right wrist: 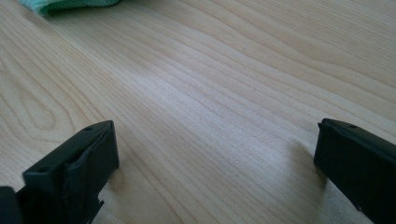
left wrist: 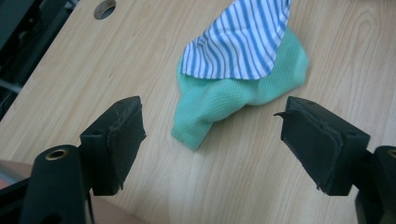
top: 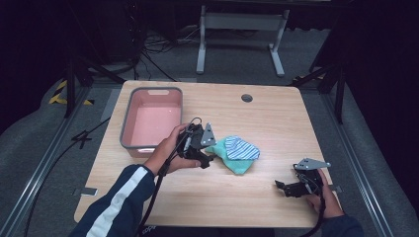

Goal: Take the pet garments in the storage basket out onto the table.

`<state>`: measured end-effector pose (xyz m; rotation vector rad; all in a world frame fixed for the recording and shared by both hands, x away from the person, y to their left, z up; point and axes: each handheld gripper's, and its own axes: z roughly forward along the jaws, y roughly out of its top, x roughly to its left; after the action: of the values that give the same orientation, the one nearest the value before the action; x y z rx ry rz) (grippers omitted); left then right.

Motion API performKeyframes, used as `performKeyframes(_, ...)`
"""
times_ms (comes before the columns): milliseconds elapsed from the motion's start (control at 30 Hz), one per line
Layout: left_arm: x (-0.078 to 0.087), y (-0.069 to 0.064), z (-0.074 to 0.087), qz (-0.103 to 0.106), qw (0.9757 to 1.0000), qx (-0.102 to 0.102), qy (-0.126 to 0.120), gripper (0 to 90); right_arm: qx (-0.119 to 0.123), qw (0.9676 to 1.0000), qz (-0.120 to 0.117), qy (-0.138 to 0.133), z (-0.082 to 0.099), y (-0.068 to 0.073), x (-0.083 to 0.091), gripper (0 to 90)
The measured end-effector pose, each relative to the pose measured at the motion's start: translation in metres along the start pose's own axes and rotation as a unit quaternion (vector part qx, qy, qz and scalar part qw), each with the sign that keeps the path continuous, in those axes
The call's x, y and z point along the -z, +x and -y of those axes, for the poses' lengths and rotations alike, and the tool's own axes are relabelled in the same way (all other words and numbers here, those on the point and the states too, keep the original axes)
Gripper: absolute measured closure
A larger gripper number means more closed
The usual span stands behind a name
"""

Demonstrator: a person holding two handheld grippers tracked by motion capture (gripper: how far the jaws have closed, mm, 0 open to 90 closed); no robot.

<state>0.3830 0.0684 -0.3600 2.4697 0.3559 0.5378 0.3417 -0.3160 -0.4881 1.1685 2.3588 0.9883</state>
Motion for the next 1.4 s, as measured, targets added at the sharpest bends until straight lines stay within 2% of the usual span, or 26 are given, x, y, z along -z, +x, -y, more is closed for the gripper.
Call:
performKeyframes(167, 0.008, -0.002, 0.011, -0.001, 1.0000, 0.003, -0.002, 21.6, 0.000, 1.0000, 0.000, 0.000, 0.000, 0.000, 0.000, 0.1)
performKeyframes(200, 0.010, -0.002, 0.014, -0.002, 1.0000, -0.002, 0.001, 21.6, 0.000, 1.0000, 0.000, 0.000, 0.000, 0.000, 0.000, 0.1)
performKeyframes(367, 0.017, -0.003, 0.026, 0.004, 1.0000, -0.002, -0.005, 21.4, 0.000, 1.0000, 0.000, 0.000, 0.000, 0.000, 0.000, 0.1)
performKeyframes(567, 0.024, -0.004, 0.037, 0.000, 1.0000, -0.004, -0.006, 21.6, 0.000, 1.0000, 0.000, 0.000, 0.000, 0.000, 0.000, 0.1)
performKeyframes(667, 0.028, -0.006, 0.045, 0.000, 1.0000, -0.004, -0.002, 22.2, 0.000, 1.0000, 0.000, 0.000, 0.000, 0.000, 0.000, 0.1)
performKeyframes(733, 0.031, -0.007, 0.050, 0.002, 1.0000, -0.007, -0.001, 22.6, 0.000, 1.0000, 0.000, 0.000, 0.000, 0.000, 0.000, 0.1)
performKeyframes(800, 0.033, -0.009, 0.056, -0.004, 0.9999, -0.016, 0.003, 22.9, 0.000, 1.0000, 0.000, 0.000, 0.000, 0.000, 0.000, 0.1)
performKeyframes(1133, 0.039, -0.021, 0.094, -0.002, 0.9999, -0.005, 0.015, 22.7, 0.000, 1.0000, 0.000, 0.000, 0.000, 0.000, 0.000, 0.1)
performKeyframes(1200, 0.039, -0.021, 0.102, 0.003, 0.9998, -0.004, 0.017, 23.2, 0.000, 1.0000, 0.001, 0.000, 0.000, 0.000, 0.000, 0.1)
performKeyframes(1300, 0.039, -0.022, 0.116, 0.016, 0.9997, 0.009, 0.018, 23.1, 0.000, 1.0000, 0.001, 0.000, 0.000, 0.000, 0.000, 0.1)
performKeyframes(1367, 0.037, -0.024, 0.127, 0.014, 0.9994, 0.010, 0.028, 23.1, 0.000, 1.0000, 0.000, 0.000, 0.000, 0.000, 0.000, 0.1)
performKeyframes(1400, 0.037, -0.024, 0.127, 0.014, 0.9994, 0.010, 0.028, 23.0, 0.000, 1.0000, 0.001, 0.000, 0.000, 0.000, 0.000, 0.1)
